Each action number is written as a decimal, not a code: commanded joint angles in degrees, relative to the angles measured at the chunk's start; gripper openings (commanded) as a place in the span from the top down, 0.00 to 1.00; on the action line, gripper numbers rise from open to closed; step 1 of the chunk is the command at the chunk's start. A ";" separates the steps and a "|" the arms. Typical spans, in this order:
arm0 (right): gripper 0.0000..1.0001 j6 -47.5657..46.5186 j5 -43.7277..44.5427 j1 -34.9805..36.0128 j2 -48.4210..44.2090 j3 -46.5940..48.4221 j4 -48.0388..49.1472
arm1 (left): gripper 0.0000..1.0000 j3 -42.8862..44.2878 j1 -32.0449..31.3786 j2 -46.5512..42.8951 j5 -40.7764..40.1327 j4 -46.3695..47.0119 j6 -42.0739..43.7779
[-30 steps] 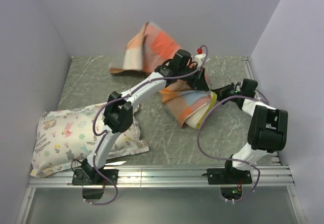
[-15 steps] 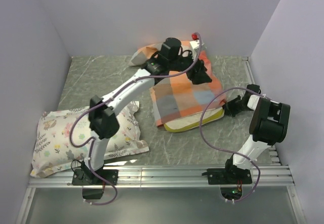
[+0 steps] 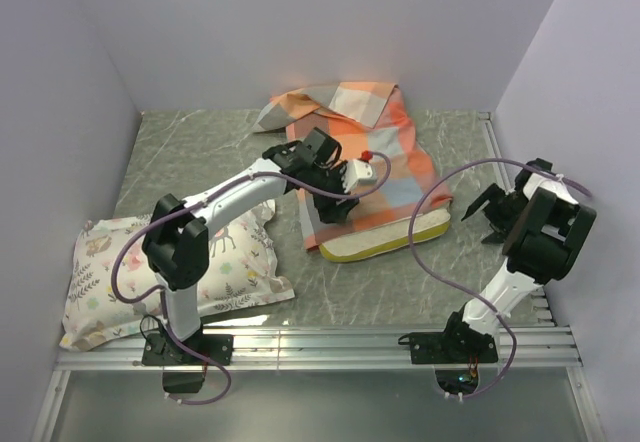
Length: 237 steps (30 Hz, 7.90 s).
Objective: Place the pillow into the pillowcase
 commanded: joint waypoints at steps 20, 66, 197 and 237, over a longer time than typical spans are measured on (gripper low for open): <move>0.61 5.21 -24.60 23.58 6.14 10.10 9.40 | 0.97 2.22 -4.77 8.33 7.17 5.82 -10.87; 0.52 24.84 -22.31 20.33 -25.23 -36.11 36.13 | 0.33 1.07 -7.05 8.06 -18.41 15.40 2.22; 1.00 -14.85 -45.86 4.87 -26.54 29.51 4.37 | 1.00 7.02 20.63 -27.63 0.67 5.38 -25.46; 1.00 -24.55 -30.92 6.09 -30.59 36.22 -8.16 | 0.76 11.89 22.12 -35.08 12.07 -31.45 -14.12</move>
